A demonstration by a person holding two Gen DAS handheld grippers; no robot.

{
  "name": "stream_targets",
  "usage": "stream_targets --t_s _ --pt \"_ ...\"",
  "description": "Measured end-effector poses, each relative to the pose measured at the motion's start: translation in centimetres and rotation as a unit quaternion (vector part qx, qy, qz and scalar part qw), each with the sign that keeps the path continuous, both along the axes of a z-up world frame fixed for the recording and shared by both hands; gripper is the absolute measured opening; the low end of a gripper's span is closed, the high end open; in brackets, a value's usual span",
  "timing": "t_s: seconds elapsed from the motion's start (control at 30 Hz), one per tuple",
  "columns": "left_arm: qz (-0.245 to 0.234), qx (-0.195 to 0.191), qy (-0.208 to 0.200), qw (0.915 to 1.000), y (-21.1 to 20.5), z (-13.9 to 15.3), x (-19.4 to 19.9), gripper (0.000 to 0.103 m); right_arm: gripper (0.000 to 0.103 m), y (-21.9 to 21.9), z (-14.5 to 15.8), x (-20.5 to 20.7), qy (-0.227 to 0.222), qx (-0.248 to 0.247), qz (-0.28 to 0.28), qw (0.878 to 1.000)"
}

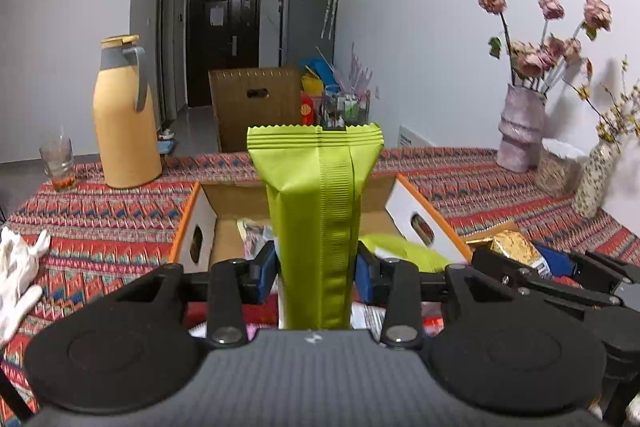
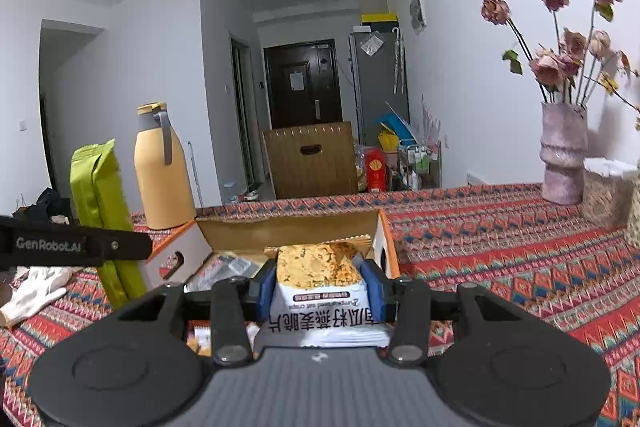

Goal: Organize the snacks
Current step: 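Carry both packets over the box and open both grippers to drop them, then withdraw both grippers from the box back toward the snack pile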

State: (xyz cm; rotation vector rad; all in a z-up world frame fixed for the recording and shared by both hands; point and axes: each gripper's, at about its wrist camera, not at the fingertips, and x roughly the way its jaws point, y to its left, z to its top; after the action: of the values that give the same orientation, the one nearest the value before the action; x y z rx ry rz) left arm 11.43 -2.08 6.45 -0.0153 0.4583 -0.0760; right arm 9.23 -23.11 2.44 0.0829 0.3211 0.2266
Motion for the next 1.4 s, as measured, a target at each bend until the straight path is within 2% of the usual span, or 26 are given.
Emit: stream_targets --t_s 0.23,0.43,0.73,0.97,1.03,1.07,1.1,1.2,1.27,1.33,1.4 --pt "0.016 -0.002 -0.009 0.9998 0.7 1.1 3.9 0.040 0.044 1.3 1.2 3.6 -0.006 -0.005 0.002 1.000" --pt "0.025 -0.010 0.003 0.9996 1.3 0.6 7.5 0.040 0.044 2.4 1.4 7.6 0.006 -0.012 -0.004 1.000" --pt "0.047 -0.007 0.031 0.9984 1.6 -2.9 11.8 0.040 0.044 3.6 -0.8 12.2 0.042 -0.011 -0.016 0.999" --pt "0.056 -0.007 0.077 0.9955 2.2 -5.5 14.0 0.040 0.044 4.1 -2.8 13.9 0.071 -0.019 -0.012 0.997" --pt "0.055 -0.003 0.079 0.9954 2.1 -5.7 14.1 0.050 0.045 4.1 -3.2 13.9 0.077 -0.025 -0.012 0.997" --pt "0.057 -0.002 0.078 0.9954 2.1 -5.8 14.0 0.066 0.045 4.2 -3.3 13.9 0.078 -0.027 -0.013 0.997" --pt "0.062 0.000 0.074 0.9953 2.1 -5.8 13.9 0.082 0.051 4.2 -3.4 13.8 0.078 -0.029 -0.015 0.996" --pt "0.075 0.001 0.066 0.9950 2.2 -5.7 13.6 0.098 0.079 3.9 -3.5 13.7 0.078 -0.028 -0.026 0.996" --pt "0.086 -0.004 0.066 0.9941 2.6 -5.7 13.5 0.103 0.088 3.5 -3.5 13.7 0.075 -0.024 -0.038 0.996" --pt "0.086 -0.011 0.072 0.9936 2.8 -5.7 13.6 0.103 0.102 3.1 -3.4 13.6 0.075 -0.013 -0.039 0.996" --pt "0.088 -0.012 0.076 0.9931 3.0 -5.8 13.6 0.103 0.103 3.0 -3.3 13.5 0.073 -0.006 -0.041 0.996"
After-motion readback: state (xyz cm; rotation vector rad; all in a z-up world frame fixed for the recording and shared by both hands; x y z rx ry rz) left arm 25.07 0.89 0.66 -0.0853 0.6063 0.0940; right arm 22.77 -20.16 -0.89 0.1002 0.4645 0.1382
